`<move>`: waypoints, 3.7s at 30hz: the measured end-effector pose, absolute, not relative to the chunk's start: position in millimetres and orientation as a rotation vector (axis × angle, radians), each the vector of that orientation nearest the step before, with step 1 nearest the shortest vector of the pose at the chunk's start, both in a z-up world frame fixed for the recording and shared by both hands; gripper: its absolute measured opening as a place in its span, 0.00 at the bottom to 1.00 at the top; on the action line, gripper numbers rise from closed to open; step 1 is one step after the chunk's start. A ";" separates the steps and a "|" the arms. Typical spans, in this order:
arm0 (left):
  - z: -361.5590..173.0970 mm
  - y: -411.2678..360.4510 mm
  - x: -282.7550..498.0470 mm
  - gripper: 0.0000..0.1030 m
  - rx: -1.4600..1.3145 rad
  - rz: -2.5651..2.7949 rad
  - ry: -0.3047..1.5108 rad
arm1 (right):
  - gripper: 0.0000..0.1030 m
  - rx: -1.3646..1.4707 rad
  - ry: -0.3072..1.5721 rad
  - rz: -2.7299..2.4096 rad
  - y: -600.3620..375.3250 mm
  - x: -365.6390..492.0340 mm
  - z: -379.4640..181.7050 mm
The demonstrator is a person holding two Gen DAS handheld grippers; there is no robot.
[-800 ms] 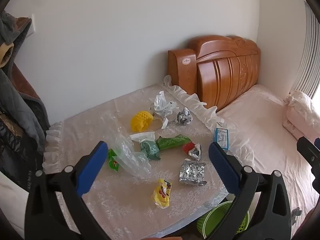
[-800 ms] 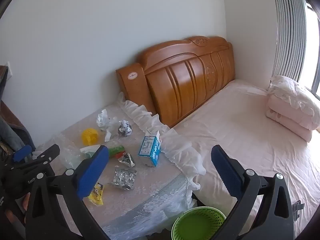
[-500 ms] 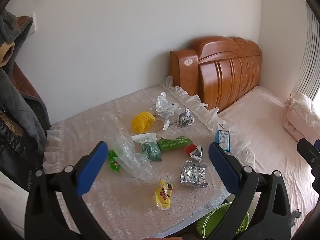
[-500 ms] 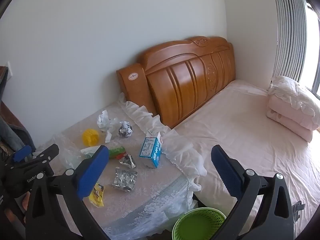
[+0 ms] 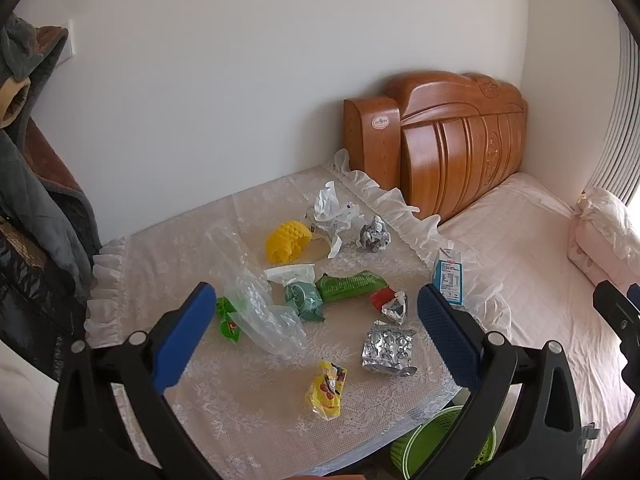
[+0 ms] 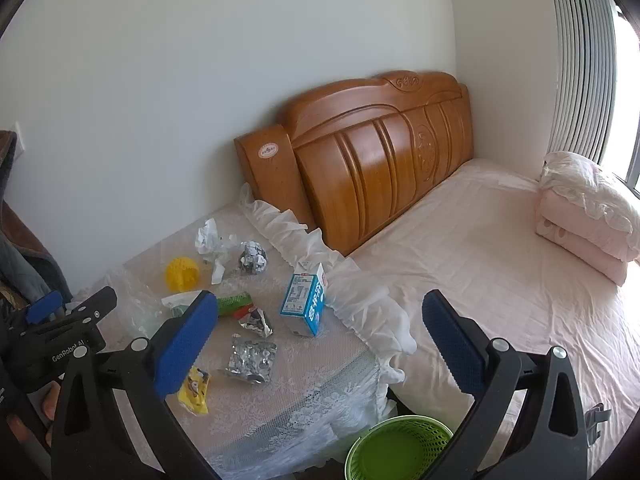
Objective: Collect trash
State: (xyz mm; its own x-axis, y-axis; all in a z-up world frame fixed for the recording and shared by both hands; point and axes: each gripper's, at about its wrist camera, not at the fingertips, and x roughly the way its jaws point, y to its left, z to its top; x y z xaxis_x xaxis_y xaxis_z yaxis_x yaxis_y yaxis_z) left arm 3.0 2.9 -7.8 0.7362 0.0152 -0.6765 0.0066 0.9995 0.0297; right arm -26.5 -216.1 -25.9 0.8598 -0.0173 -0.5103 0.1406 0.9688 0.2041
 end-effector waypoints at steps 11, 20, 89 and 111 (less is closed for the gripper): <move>-7.7 5.6 5.6 0.94 0.028 0.006 0.746 | 0.98 0.239 0.530 -0.083 -215.9 -26.5 -27.4; -10.2 6.3 7.3 0.94 0.028 0.010 0.747 | 0.98 0.240 0.532 -0.082 -216.0 -26.2 -29.8; -18.2 38.0 -0.8 0.94 0.008 0.076 0.799 | 0.98 0.210 0.560 -0.027 -189.2 -26.9 -28.0; -155.4 106.1 -15.6 0.90 0.048 -0.013 1.088 | 0.98 0.192 0.778 0.164 -134.5 13.5 -145.8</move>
State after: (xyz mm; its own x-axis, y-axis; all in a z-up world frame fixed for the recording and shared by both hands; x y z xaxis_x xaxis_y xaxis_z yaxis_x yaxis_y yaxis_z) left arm -15.6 106.1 -155.4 0.4640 0.0133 -0.8857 0.0336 0.9989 0.0325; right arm 13.5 -134.5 -145.8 0.7010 0.2170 -0.6793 -0.0759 0.9699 0.2315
